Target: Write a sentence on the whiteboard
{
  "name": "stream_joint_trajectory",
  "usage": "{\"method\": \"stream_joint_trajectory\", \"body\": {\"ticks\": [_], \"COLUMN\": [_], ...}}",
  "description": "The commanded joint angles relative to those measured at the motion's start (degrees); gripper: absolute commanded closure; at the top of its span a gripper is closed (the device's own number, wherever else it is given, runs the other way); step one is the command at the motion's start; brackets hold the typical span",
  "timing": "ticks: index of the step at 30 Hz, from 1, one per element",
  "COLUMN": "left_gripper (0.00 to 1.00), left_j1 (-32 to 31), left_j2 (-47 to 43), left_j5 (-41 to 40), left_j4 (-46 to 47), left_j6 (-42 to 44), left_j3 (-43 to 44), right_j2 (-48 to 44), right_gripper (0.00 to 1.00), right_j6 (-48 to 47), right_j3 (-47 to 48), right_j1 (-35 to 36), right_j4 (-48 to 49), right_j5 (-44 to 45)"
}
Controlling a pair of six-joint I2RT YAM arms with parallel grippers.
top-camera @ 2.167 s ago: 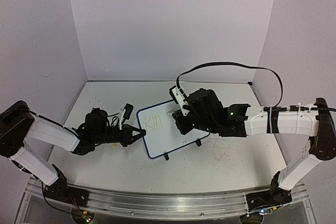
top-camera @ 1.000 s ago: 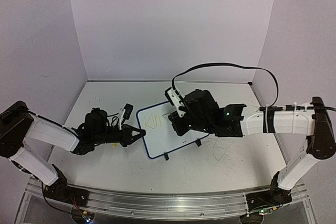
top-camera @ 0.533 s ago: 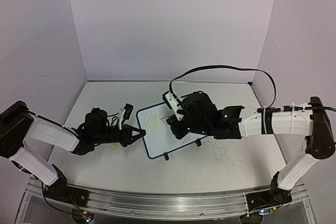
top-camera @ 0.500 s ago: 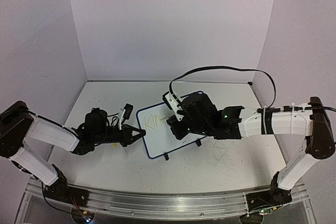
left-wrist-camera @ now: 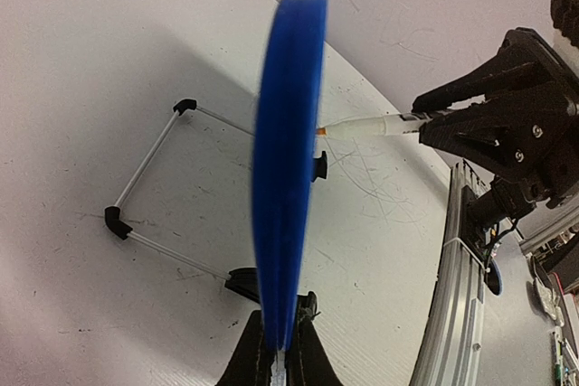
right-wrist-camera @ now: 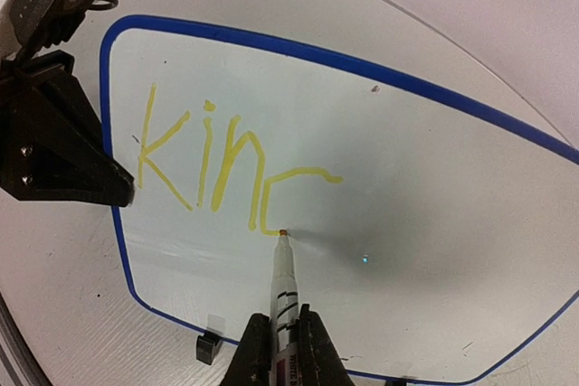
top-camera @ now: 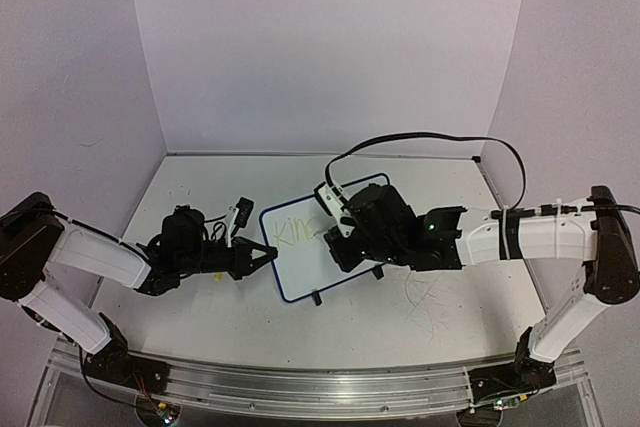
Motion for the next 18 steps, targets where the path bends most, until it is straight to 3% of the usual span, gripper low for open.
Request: {"method": "stream_joint_trajectory", "body": {"ticks": [1,18], "left_gripper": [1.0,1.0], "left_j1": [-0.09,-0.08], "left_j2": [-1.1,-0.95], "left_j5": [-0.41,-0.15], "left_j4": [-1.71,-1.88], "left_j6": [0.49,0.89], "left_j3": [1.31,1.2], "right_j2": [-1.45,1.1], "right_gripper": [1.0,1.0], "right_j6": [-0.07,-1.62], "right_j3": [1.36,7.21], "right_j1": [-0.31,-2.45], "right_j4": [2.44,3.88], "right_j5": [5.26,6.06]}}
